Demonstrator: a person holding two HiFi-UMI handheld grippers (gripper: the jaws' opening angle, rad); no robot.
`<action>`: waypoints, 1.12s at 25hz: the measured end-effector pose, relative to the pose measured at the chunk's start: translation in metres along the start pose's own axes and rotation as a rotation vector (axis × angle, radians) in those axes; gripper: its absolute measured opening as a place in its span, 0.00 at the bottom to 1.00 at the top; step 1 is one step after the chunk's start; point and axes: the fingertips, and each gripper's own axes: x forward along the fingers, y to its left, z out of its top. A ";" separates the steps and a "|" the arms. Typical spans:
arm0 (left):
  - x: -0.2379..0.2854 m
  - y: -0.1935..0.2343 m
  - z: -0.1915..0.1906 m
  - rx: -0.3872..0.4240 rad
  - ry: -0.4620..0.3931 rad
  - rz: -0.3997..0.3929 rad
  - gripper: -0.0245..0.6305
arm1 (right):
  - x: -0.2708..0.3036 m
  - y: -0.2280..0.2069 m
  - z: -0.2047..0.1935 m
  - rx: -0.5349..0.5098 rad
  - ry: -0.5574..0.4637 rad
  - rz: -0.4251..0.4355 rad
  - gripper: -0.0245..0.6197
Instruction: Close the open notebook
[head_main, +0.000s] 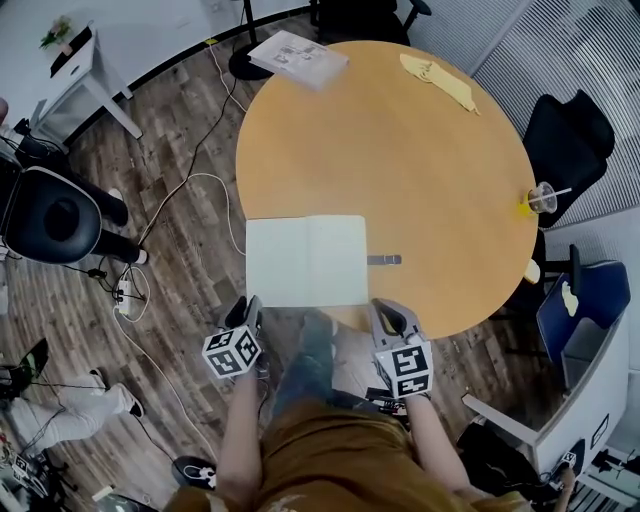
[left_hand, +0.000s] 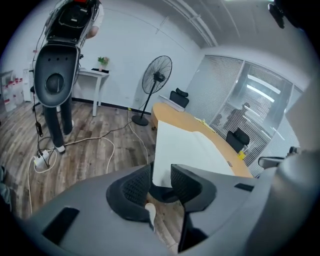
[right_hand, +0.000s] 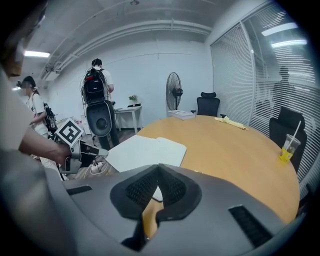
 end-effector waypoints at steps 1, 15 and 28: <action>0.001 0.000 -0.001 -0.017 0.001 -0.004 0.25 | 0.000 0.000 -0.001 0.000 0.003 0.000 0.06; 0.003 0.005 -0.008 -0.196 -0.012 -0.056 0.27 | 0.003 0.006 -0.001 -0.005 0.009 0.017 0.06; 0.004 0.002 -0.012 -0.420 -0.029 -0.161 0.26 | 0.002 0.007 -0.004 -0.005 0.013 0.017 0.06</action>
